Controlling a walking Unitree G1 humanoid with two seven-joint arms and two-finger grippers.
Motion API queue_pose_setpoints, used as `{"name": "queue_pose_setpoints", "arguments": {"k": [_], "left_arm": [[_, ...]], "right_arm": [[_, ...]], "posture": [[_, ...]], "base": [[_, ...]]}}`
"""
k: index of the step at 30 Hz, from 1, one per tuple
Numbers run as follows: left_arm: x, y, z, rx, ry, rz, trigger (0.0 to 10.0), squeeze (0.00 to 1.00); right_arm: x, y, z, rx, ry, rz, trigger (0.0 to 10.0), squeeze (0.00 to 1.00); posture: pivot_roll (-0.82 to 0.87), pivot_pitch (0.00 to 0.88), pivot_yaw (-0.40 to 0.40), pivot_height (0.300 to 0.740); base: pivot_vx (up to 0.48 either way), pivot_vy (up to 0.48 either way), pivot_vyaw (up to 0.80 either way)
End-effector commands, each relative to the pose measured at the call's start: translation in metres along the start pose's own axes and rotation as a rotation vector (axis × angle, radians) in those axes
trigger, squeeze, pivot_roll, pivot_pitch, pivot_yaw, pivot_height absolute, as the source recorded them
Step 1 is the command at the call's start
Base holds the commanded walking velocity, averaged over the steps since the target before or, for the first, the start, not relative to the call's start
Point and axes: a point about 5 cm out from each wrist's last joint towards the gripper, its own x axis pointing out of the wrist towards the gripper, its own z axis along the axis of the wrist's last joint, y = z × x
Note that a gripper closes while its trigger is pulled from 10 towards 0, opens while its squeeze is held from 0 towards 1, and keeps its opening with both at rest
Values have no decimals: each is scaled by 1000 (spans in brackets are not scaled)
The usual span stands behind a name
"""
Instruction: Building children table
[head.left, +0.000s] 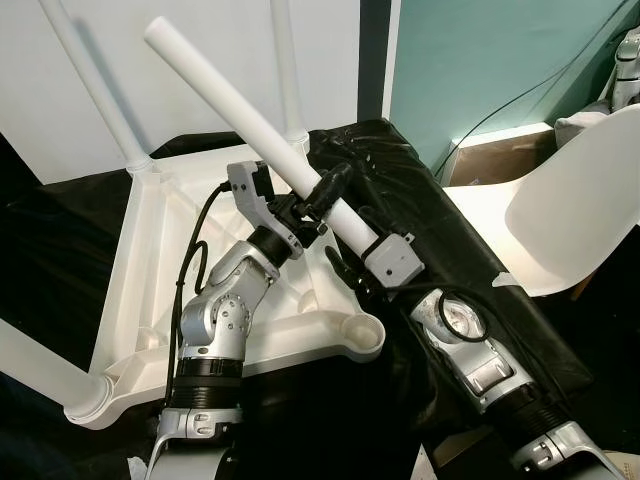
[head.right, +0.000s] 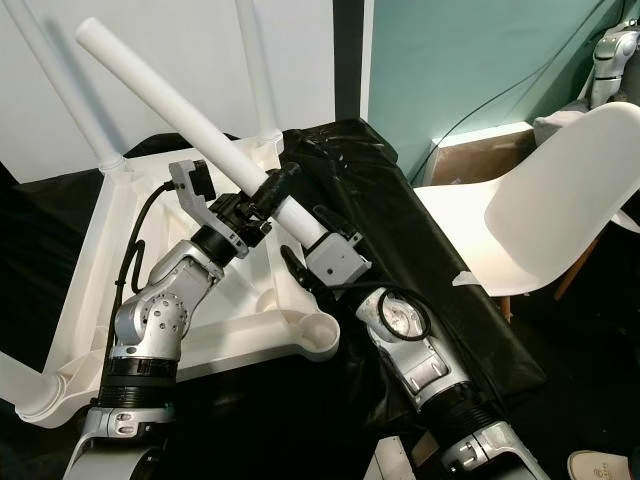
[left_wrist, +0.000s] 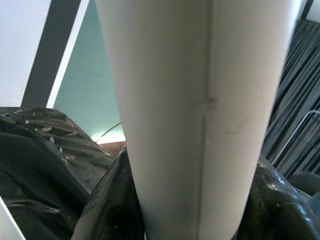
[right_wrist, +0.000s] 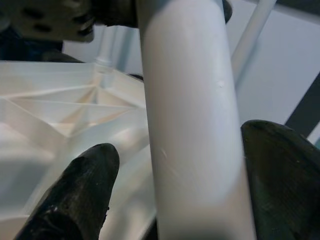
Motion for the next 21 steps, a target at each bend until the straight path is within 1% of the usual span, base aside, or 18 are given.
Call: {"name": "queue_pose_setpoints", "arguments": {"k": [1,2,3,4,5,6,7,8,9,10,11,13,14,16,17,18,19,21], "left_arm": [[0,-7,4,39,-14,-89,0,0],[0,-7,4,41,-12,-92,0,0],[0,-7,4,41,-12,-92,0,0],[0,-7,4,51,-12,-92,0,0],[0,-7,4,51,-12,-92,0,0],[-1,-6,5,68,-9,-92,0,0],[-1,-6,5,68,-9,-92,0,0],[-2,-6,5,92,-2,-93,0,0],[-2,-6,5,92,-2,-93,0,0],[-2,-5,5,114,5,-89,0,0],[-2,-5,5,114,5,-89,0,0],[-2,-3,3,141,14,-84,0,0],[-2,-3,3,146,14,-83,0,0],[-1,-4,3,147,12,-82,0,0],[-1,-4,3,149,10,-84,0,0],[-1,-4,3,149,10,-84,0,0],[-1,-5,3,152,9,-86,0,0],[-1,-5,3,152,9,-86,0,0]], "right_arm": [[3,-3,5,37,-6,4,10000,0],[6,-5,9,77,-8,8,10000,0],[6,-5,9,77,-8,8,10000,0],[9,-11,14,153,-1,18,10000,0],[9,-11,14,153,-1,18,10000,0],[12,-17,20,230,4,32,10000,0],[12,-17,20,230,4,32,10000,0],[15,-27,28,291,6,55,10000,0],[15,-27,28,291,6,55,10000,0],[17,-34,35,343,14,105,10000,0],[17,-34,35,343,14,105,10000,0],[16,-42,42,358,42,203,10000,0],[15,-43,43,370,59,238,8745,0],[15,-42,42,382,77,258,8745,0],[15,-41,40,390,100,275,6431,0],[15,-41,40,390,100,275,6431,0],[15,-38,37,391,126,290,6941,0],[15,-38,37,391,126,290,6941,0]], "posture": [[-51,0,60,740],[-51,0,60,740],[-51,0,60,740],[-49,0,58,740],[-49,0,58,740],[-49,0,58,740],[-49,0,58,740],[-47,0,56,740],[-47,0,56,740],[-48,0,55,740],[-48,0,55,740],[-48,0,48,740],[-48,0,46,740],[-48,0,46,740],[-46,0,44,740],[-46,0,44,740],[-42,0,41,740],[-42,0,41,740]], "base": [[0,0,0],[0,0,0],[0,0,0],[0,0,0],[0,0,0],[0,0,0],[0,0,0],[0,0,0],[0,0,0],[0,0,0],[0,0,0],[0,0,0],[0,0,0],[0,0,0],[0,0,0],[0,0,0],[0,0,0],[0,0,0]]}}
